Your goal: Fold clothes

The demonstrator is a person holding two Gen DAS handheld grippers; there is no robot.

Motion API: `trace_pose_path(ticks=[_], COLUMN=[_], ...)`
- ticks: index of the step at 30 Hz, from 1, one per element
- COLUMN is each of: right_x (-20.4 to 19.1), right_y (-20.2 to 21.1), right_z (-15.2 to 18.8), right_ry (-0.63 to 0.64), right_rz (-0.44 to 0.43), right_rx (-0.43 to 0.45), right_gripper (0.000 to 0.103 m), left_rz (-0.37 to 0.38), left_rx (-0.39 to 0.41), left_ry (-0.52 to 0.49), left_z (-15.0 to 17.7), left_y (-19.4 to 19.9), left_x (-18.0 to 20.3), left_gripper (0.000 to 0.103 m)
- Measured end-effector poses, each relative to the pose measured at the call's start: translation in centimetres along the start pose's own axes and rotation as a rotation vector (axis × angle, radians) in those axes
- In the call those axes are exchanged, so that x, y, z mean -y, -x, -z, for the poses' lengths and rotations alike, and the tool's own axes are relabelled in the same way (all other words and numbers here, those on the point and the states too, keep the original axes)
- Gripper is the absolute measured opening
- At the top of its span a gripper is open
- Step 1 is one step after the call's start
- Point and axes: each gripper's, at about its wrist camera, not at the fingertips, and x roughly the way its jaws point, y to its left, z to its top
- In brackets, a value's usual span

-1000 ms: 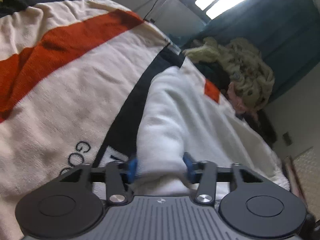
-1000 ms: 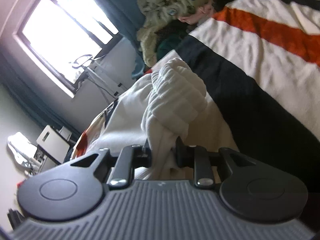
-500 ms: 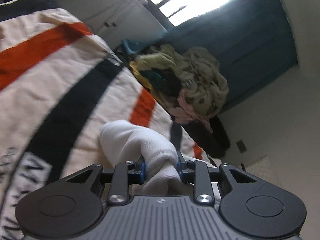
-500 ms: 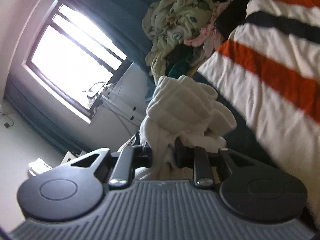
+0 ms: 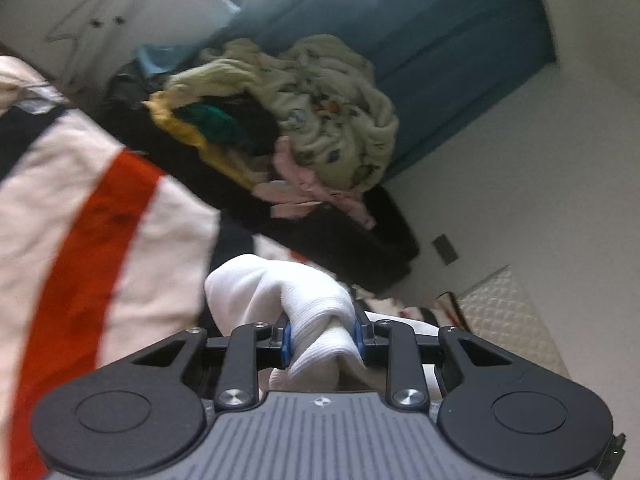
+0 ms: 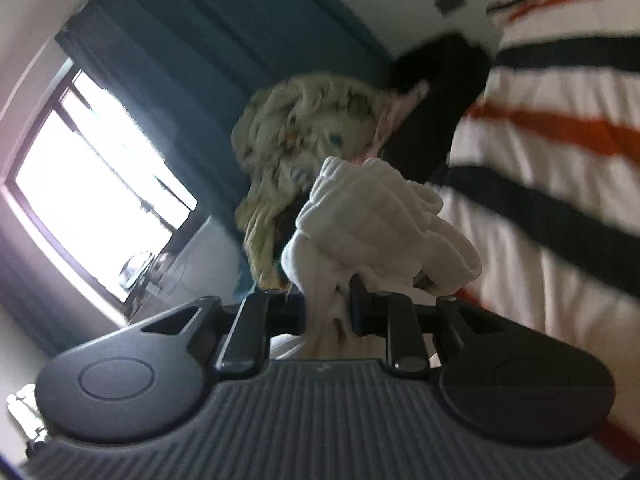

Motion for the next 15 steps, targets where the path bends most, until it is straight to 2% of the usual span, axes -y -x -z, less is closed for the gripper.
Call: trace_pose_path(ticks=[4,7,9,11,15], right_x=[2.5,5.5,8.1,11.3,16.7], right_y=[-2.5,-4.2,-4.8,-4.5,-2.3], right_z=[-2.0,-0.9,1.6,5.1,11.6], right_ry=[0.016,0.065,0.087,0.045,-0.074], right_rz=[0.046,0.095,0.142,0.170,0.179], right_rx=[0.075,0.085,0.063,0.041,0.012], right_gripper=[0.024,0.024,0.024,0.024,0.024], left_rz=[0.045,0.067,0.062,0.060,0.051], left_rx=[-0.011,-0.034,-0.071,-0.105,-0.142], left_ry=[-0.015,0.009,0.013,-0.001,-0.153], left_z=[0.6,2.7,4.6,6.5,9.1], left_y=[-7.6,-12.2,-14.0,-15.1,-14.8], left_x=[-0.4,-3.3,-5.6,-7.7,-9.4], left_gripper=[0.029,0.029,0.029,0.029,0.033])
